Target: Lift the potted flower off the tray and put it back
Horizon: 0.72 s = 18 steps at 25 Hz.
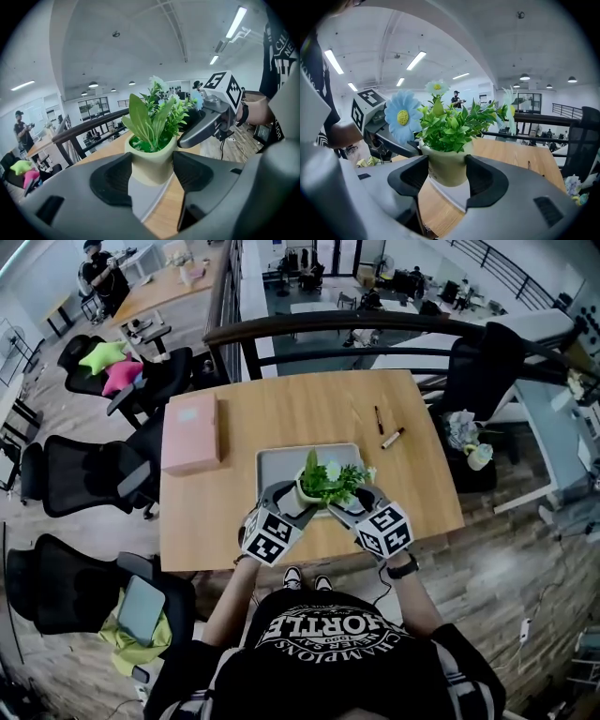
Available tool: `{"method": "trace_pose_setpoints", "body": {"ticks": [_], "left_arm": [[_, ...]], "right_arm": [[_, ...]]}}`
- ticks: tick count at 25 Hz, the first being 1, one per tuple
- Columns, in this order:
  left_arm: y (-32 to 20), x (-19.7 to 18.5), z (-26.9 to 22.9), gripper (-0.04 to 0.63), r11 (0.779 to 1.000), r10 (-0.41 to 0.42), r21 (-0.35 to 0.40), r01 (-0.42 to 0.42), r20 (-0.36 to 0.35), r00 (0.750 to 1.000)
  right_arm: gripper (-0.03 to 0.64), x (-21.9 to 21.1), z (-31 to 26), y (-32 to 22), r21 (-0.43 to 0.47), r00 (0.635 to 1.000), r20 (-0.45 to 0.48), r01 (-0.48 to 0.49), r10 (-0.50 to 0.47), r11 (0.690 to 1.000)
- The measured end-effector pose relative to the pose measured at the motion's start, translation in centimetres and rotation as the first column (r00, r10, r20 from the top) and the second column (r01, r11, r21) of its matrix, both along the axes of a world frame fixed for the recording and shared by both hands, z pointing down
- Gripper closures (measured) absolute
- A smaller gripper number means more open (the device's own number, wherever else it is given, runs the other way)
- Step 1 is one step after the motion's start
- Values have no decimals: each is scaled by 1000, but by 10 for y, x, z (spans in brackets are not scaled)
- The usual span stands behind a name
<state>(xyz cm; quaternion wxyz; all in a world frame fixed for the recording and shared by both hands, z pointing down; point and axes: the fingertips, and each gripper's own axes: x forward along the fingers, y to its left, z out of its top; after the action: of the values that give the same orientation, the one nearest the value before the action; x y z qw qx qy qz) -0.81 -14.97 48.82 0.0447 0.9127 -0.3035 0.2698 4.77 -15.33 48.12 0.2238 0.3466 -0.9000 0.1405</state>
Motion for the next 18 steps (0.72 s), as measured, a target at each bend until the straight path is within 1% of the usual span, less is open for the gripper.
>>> {"method": "trace_pose_setpoints", "body": {"ticks": [4,9,13,18], "left_arm": [[-2,-1,6,305,1000,-1,-3,1,13,1000],[-4,-6,17,305,1000,-13,-5,13,11,1000],[-8,-10,19,305,1000,-1,20,0,6,1000],[-17,-20,29,305,999,16,50,-18,37,999]], "right_arm": [[349,-1,6,-2,-3,1000,-15,2,-2,1000],[350,-6,16,-5,-11,999,-43,15,-16,1000],[351,-9,19,-8,-5,999,-37,0,0,1000],[351,-20,30,-16,-17,999,-30,-13,13,1000]]}}
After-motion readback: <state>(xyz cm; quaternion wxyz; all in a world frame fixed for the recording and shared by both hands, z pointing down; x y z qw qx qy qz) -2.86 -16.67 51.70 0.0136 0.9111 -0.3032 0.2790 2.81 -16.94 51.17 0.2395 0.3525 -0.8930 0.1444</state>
